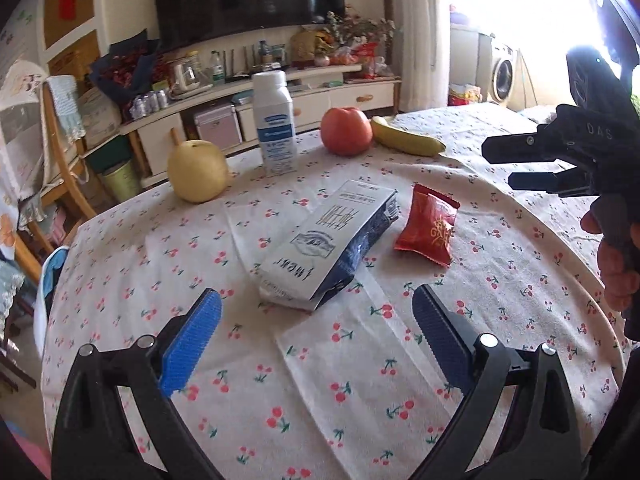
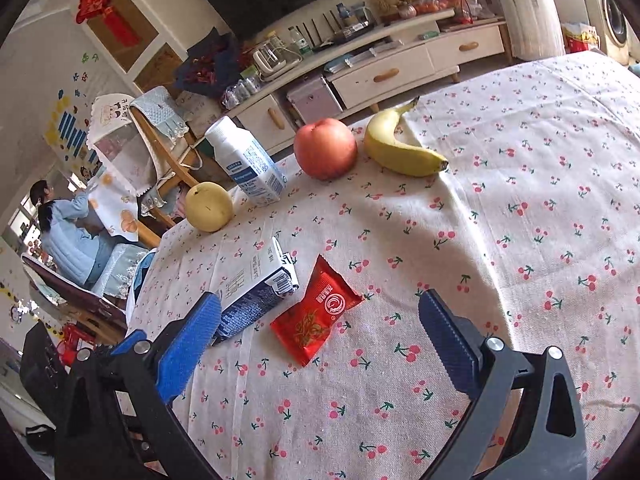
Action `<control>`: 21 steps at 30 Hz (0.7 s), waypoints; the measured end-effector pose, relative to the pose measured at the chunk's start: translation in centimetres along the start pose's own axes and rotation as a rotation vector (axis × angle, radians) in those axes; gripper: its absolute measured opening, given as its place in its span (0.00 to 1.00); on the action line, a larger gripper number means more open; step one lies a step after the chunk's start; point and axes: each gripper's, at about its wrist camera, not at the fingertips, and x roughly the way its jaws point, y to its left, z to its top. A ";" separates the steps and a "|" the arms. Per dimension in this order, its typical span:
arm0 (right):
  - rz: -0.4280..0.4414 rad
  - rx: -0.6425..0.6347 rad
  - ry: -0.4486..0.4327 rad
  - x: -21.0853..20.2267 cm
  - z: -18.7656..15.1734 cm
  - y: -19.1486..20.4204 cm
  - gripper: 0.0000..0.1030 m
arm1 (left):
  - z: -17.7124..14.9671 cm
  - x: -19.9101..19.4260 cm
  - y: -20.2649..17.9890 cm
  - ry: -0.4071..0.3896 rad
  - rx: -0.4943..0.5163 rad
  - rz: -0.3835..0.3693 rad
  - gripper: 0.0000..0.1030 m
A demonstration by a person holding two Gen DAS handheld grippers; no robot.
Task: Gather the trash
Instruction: 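Reach the left tool to the white milk carton while the right tool reaches the red snack packet, then close the left tool on the milk carton while the right tool grasps the red snack packet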
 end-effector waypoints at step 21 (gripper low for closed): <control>-0.071 -0.100 0.144 6.3 -0.4 1.2 0.60 | 4.6 11.5 1.7 0.194 -0.026 -0.272 0.94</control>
